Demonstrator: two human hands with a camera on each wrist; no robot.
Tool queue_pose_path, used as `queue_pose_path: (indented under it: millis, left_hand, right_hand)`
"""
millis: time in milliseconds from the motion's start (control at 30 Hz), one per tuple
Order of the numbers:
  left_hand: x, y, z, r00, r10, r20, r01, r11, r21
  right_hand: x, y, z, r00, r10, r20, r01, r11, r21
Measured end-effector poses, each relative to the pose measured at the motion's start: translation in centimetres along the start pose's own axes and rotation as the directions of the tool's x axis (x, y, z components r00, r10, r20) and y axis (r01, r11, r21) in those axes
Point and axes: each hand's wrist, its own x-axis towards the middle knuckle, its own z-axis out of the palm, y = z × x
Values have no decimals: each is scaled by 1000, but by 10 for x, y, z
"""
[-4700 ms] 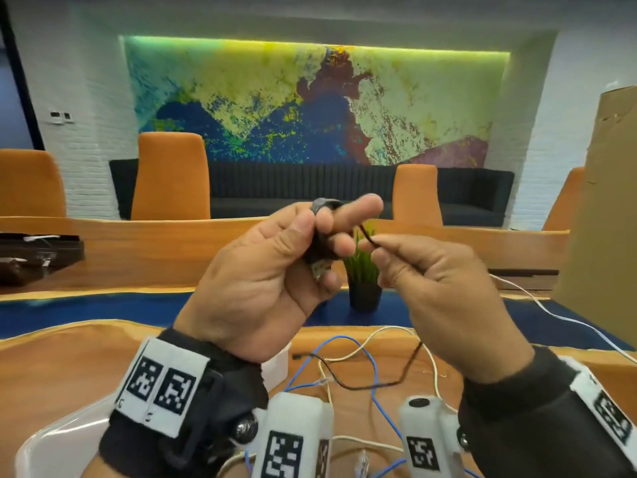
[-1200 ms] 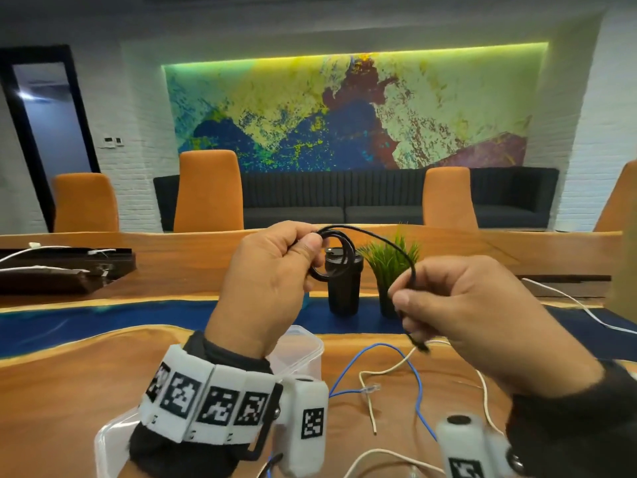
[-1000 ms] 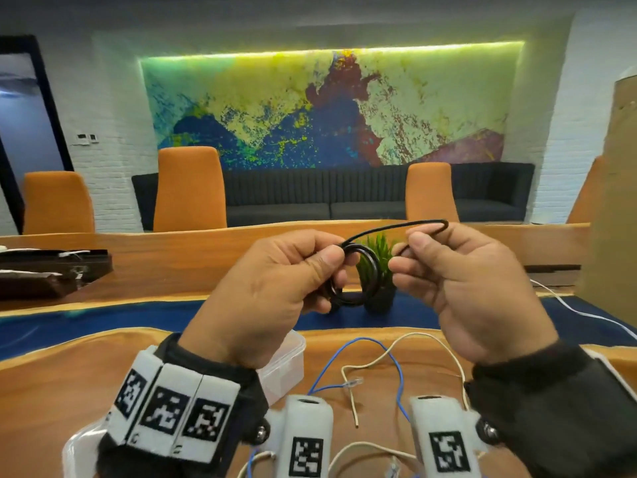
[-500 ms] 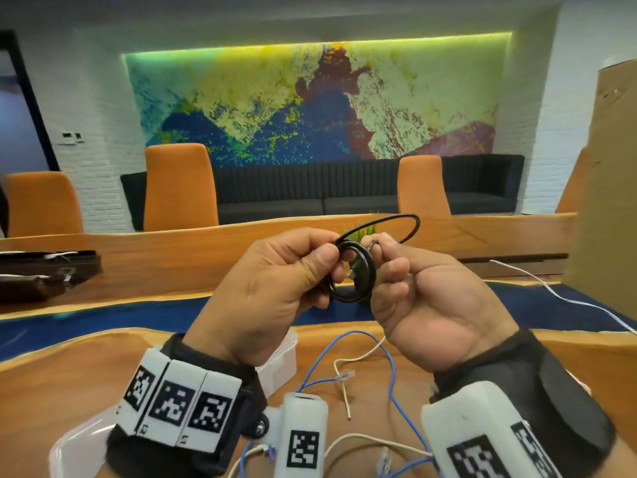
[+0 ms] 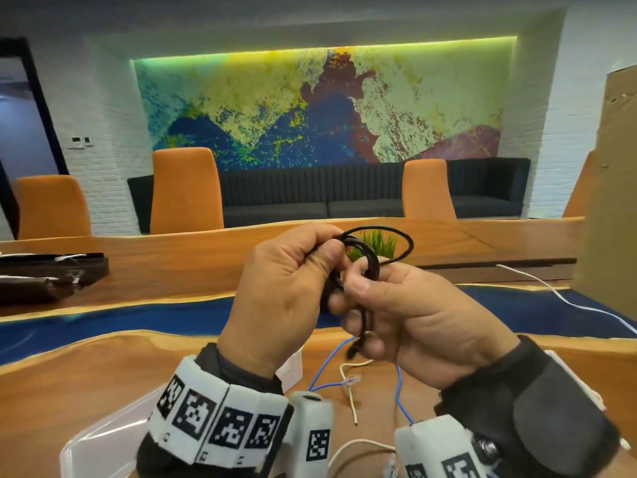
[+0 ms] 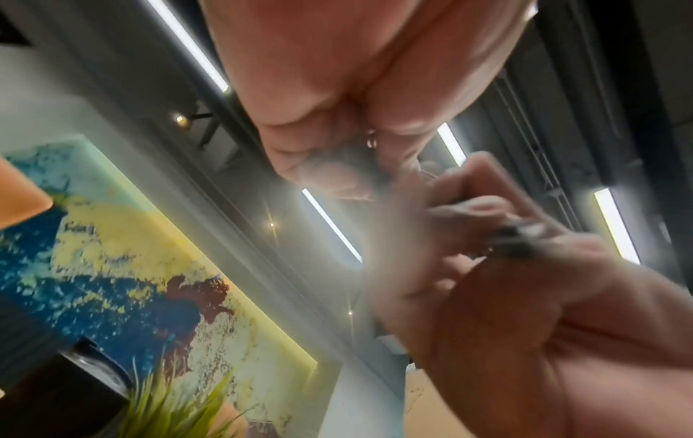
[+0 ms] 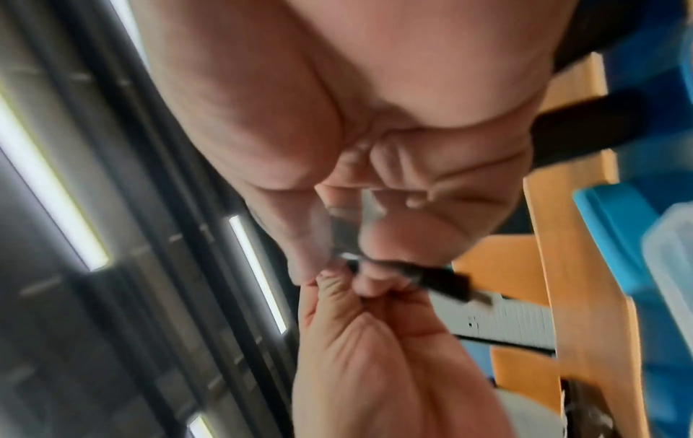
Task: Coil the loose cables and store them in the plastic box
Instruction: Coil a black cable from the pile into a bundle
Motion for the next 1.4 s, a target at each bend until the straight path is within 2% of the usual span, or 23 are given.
queue_pose_path:
  millis: [100,167,200,267,300,333,433,500,633,733,933,1033,1067,1133,1200,1233,1333,1400]
  left_hand:
    - [0,-1,0,999,14,-31,-12,998,58]
    - [0,0,0,1000,13,-25,-10,993,117]
    - [0,0,-2,1000,4,-22,0,988,152]
    - [1,-2,-8,999,-15,-43,24,980,198]
    - [2,-4,-12,998,-20,-64,33,976,217]
    - [4,-7,-15,997,-29,-78,46,971,234]
    - [4,-11,-17,998,-64,-14,65,956,286]
    - [2,-10,-13,996,-75,51,55,948,314]
    - [0,-8,-11,983,-95,159,21,911,413]
    - [0,-10,-13,986,-72,149,-10,872,489]
    - [0,-12,-14,989,-72,125,-21,784,620]
    - [1,-12,-15,976,-135,172,10,813,582]
    - [1,-12,-17,968,-171,186,57,865,499]
    - [2,-10,-22,942,-262,210,229,958,170]
    - [2,-5,-25,913,-341,225,379,912,-154]
    - [3,-3,-23,904,-367,221,416,875,-249]
    - [3,0,-15,882,-420,214,471,802,-368]
    - [2,1,-10,889,-403,218,457,816,-354]
  right_hand:
    - [-4,-9,0,988,-96,-117,61,960,-273]
    - [-7,-15,-5,968,-199,-152,88,840,-536]
    - [-7,-17,-10,946,-274,-175,82,721,-688]
    - [-9,-24,-27,879,-448,-166,29,396,-918]
    - [-12,-28,-35,845,-512,-153,-4,280,-960]
    - [-14,-32,-43,809,-568,-151,-19,233,-972]
    - [-21,-42,-56,674,-726,-138,33,216,-976]
    - [-23,-46,-57,617,-778,-121,72,208,-975]
    - [-27,-50,-56,572,-815,-99,115,200,-973]
    - [-29,-52,-50,563,-824,-62,170,189,-967]
    - [-26,-49,-48,576,-813,-85,185,230,-955]
    - [-25,-48,-51,581,-809,-93,157,223,-962]
    - [-24,-47,-55,575,-812,-103,149,228,-962]
    - [-20,-45,-63,558,-820,-127,117,229,-966]
    - [-14,-39,-70,569,-811,-139,34,192,-981]
    - [-10,-35,-73,597,-790,-141,-7,171,-985]
    - [-2,-22,-65,719,-673,-172,-47,200,-979]
    - [1,-17,-58,765,-614,-195,-32,266,-963]
